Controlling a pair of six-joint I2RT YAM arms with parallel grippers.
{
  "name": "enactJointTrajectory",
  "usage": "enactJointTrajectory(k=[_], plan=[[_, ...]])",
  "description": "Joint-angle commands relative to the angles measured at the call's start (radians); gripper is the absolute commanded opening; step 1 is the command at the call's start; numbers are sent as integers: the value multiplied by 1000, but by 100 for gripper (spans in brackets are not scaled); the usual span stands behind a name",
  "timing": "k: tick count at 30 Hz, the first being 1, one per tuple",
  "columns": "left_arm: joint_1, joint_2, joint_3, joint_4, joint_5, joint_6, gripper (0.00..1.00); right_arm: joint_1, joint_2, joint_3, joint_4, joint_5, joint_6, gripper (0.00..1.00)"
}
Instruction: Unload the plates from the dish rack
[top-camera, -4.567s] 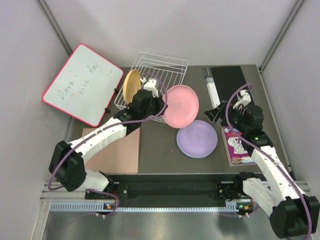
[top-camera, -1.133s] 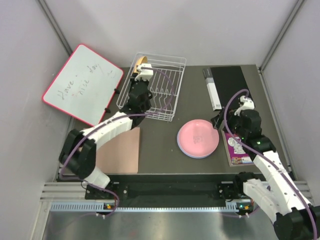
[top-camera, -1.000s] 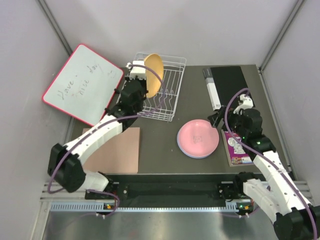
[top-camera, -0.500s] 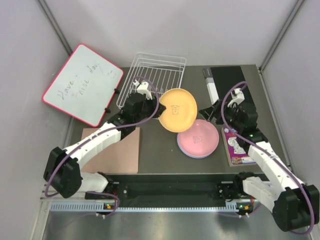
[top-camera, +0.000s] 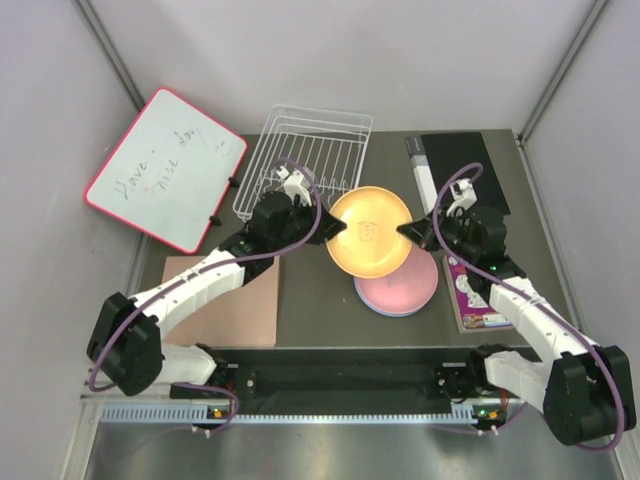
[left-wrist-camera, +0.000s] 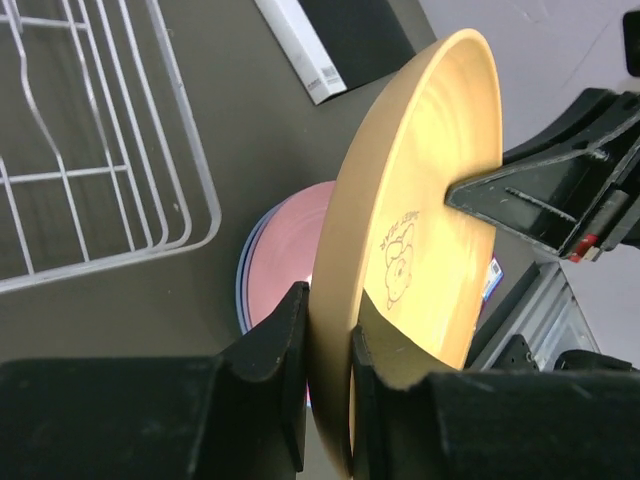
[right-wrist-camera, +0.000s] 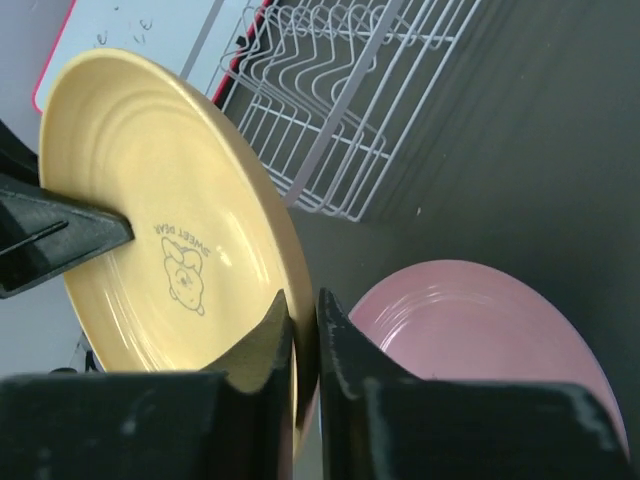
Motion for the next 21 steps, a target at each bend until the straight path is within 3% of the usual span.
enactJointTrajectory(k=[1, 2, 6, 9, 10, 15, 21], plan=[[-4, -11, -5, 148, 86, -21, 0, 13, -27, -27, 37, -1, -2, 0], [-6, -9, 2, 126, 77, -17, 0, 14, -50, -44, 26, 16, -8, 0], [-4, -43, 2, 47, -15, 42, 60, 9, -231, -58, -166, 191, -29, 0], [-4, -101, -18, -30, -191, 101, 77, 5, -337, -43, -364, 340, -58, 0], [-4, -118, -38, -48, -255, 118, 99, 5, -357, -38, -404, 393, -77, 0], [-4, -218, -175, -75, -686, 238, 99, 2, -371, -1, -618, 455, -117, 0], [-4, -331, -308, -36, -913, 321, 99, 3, -333, -39, -614, 441, -120, 0]])
